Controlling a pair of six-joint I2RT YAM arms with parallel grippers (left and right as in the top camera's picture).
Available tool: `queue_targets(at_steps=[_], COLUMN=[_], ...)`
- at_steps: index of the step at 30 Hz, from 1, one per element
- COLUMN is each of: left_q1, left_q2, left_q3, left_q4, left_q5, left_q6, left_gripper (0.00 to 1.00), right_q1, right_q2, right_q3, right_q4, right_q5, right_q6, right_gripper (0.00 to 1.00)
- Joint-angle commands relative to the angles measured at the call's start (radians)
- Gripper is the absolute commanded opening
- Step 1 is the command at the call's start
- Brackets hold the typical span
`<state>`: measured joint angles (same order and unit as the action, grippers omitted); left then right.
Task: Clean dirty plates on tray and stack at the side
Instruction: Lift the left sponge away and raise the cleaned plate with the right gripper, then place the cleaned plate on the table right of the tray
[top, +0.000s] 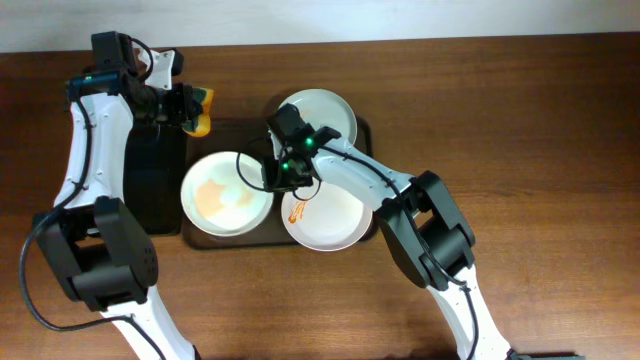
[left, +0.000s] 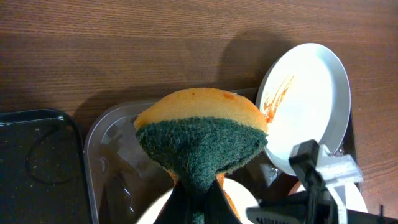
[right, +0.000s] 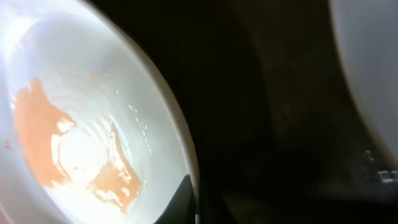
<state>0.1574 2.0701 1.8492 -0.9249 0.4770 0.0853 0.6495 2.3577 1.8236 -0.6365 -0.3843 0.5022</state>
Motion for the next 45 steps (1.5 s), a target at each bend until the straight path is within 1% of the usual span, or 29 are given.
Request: queue_targets(at_steps=[1, 3, 4, 6, 10, 12, 17, 20, 23, 25, 27, 29, 30, 31, 34, 35, 37, 38, 40, 41, 42, 44, 45], left_q1=[0.001, 0.001, 0.001, 0.001, 0.001, 0.001, 0.0, 0.0, 0.0, 0.0, 0.0, 0.0, 0.0, 0.0, 0.0, 0.0, 0.0, 0.0, 0.0, 0.0, 0.0, 0.0, 0.0], left_q2=[-0.006, -0.005, -0.006, -0.006, -0.006, -0.006, -0.006, -0.006, -0.006, -0.006, -0.006, -0.005, -0.005, -0.005, -0.005, -0.005, -0.005, -0.005, -0.005, -0.005, -0.005, -0.005, -0.005], left_q3=[0.01, 0.01, 0.01, 0.01, 0.01, 0.01, 0.01, 0.01, 0.01, 0.01, 0.01, 0.01, 0.01, 0.01, 0.01, 0.01, 0.01, 0.01, 0.01, 0.01, 0.01, 0.01, 0.01], left_q4=[-0.003, -0.013, -0.023, -0.035, -0.039, -0.038, -0.039, -0.047, -0.053, -0.053, -0.053, -0.034, -0.019, -0.006, -0.004, -0.004, -0.01, -0.016, -0.024, -0.023, -0.023, -0.019, -0.011], left_q5=[-0.023, -0.042, -0.058, -0.073, -0.075, -0.075, -0.075, -0.074, -0.074, -0.074, -0.075, -0.085, -0.095, -0.107, -0.111, -0.111, -0.111, -0.111, -0.111, -0.112, -0.111, -0.111, -0.112], left_q6=[-0.01, -0.009, -0.009, -0.01, -0.01, -0.01, -0.01, -0.029, -0.029, -0.029, -0.029, -0.029, -0.029, -0.029, -0.029, -0.028, -0.029, -0.029, -0.029, -0.029, -0.029, -0.029, -0.029], left_gripper=[0.01, 0.01, 0.01, 0.01, 0.01, 0.01, 0.01, 0.01, 0.01, 0.01, 0.01, 0.01, 0.01, 0.01, 0.01, 0.01, 0.01, 0.01, 0.01, 0.01, 0.01, 0.01, 0.01], right_q1=[0.005, 0.004, 0.005, 0.006, 0.019, 0.05, 0.217, 0.282, 0.318, 0.327, 0.325, 0.325, 0.325, 0.32, 0.259, 0.213, 0.074, -0.008, -0.185, -0.257, -0.359, -0.492, -0.581], right_q2=[-0.075, -0.121, -0.153, -0.21, -0.28, -0.287, -0.287, -0.287, -0.287, -0.287, -0.287, -0.292, -0.301, -0.325, -0.419, -0.456, -0.526, -0.547, -0.557, -0.551, -0.541, -0.52, -0.505], right_q3=[0.137, 0.202, 0.233, 0.249, 0.249, 0.249, 0.249, 0.249, 0.249, 0.249, 0.249, 0.257, 0.269, 0.288, 0.294, 0.294, 0.294, 0.294, 0.293, 0.293, 0.285, 0.257, 0.209], right_q4=[-0.127, -0.239, -0.295, -0.345, -0.401, -0.404, -0.377, -0.344, -0.314, -0.23, -0.136, -0.121, -0.145, -0.183, -0.264, -0.312, -0.427, -0.478, -0.566, -0.598, -0.633, -0.658, -0.66], right_q5=[0.154, 0.293, 0.407, 0.574, 0.841, 0.965, 1.384, 1.54, 1.633, 1.68, 1.678, 1.589, 1.531, 1.429, 1.244, 1.158, 0.947, 0.838, 0.629, 0.561, 0.485, 0.431, 0.409], right_q6=[-0.125, -0.158, -0.158, -0.159, -0.158, -0.158, -0.157, -0.158, -0.171, -0.282, -0.374, -0.45, -0.45, -0.436, -0.328, -0.28, -0.198, -0.174, -0.171, -0.171, -0.171, -0.171, -0.171], right_gripper=[0.04, 0.04, 0.04, 0.04, 0.04, 0.04, 0.04, 0.04, 0.04, 0.04, 0.04, 0.04, 0.04, 0.04, 0.04, 0.04, 0.04, 0.04, 0.04, 0.04, 0.04, 0.04, 0.04])
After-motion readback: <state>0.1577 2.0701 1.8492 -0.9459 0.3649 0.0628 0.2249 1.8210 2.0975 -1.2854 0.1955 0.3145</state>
